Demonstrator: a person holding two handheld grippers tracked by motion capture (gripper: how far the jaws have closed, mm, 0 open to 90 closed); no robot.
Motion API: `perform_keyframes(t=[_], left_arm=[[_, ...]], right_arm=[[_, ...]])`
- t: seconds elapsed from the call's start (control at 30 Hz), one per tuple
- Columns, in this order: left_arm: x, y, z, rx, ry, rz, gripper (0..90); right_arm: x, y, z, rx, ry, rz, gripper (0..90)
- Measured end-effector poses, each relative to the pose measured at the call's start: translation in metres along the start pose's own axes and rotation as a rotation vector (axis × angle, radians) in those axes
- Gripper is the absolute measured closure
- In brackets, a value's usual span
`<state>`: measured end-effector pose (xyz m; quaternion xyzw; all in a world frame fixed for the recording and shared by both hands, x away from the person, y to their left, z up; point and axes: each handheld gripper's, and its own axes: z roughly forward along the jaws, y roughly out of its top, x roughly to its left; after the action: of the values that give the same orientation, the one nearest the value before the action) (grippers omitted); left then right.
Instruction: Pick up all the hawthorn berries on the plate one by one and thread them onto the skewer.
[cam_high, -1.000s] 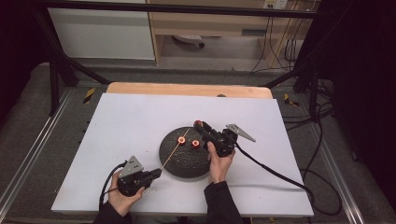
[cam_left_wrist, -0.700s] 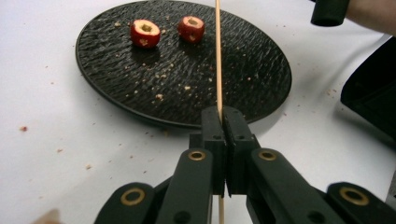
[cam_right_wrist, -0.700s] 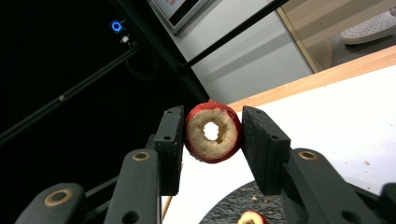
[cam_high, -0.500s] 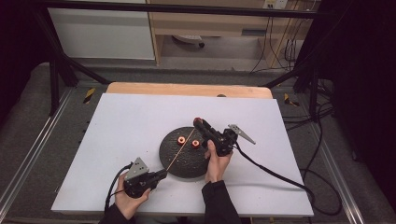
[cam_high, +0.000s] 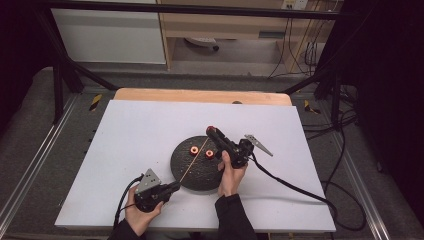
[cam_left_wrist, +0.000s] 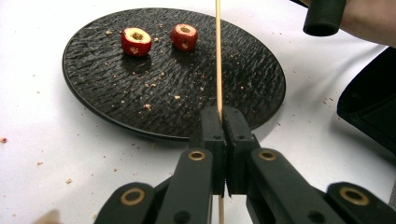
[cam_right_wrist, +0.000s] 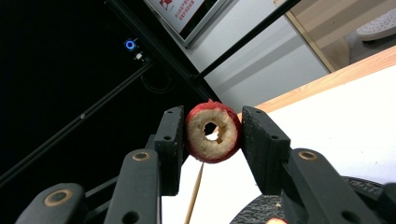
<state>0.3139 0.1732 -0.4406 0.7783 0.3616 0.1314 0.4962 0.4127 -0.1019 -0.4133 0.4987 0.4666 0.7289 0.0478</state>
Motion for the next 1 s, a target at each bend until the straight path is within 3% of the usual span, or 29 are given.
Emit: perform_keyframes(t=[0.57, 1.0], left_arm=[[-0.01, 0.005, 0.009, -0.014, 0.034, -0.042, 88.4], [-0.011, 0.017, 0.019, -0.013, 0.035, -0.079, 88.6]], right_arm=[[-0.001, -0.01, 0.001, -0.018, 0.009, 0.017, 61.0], [-0.001, -0.015, -0.001, -0.005, 0.013, 0.015, 61.2]])
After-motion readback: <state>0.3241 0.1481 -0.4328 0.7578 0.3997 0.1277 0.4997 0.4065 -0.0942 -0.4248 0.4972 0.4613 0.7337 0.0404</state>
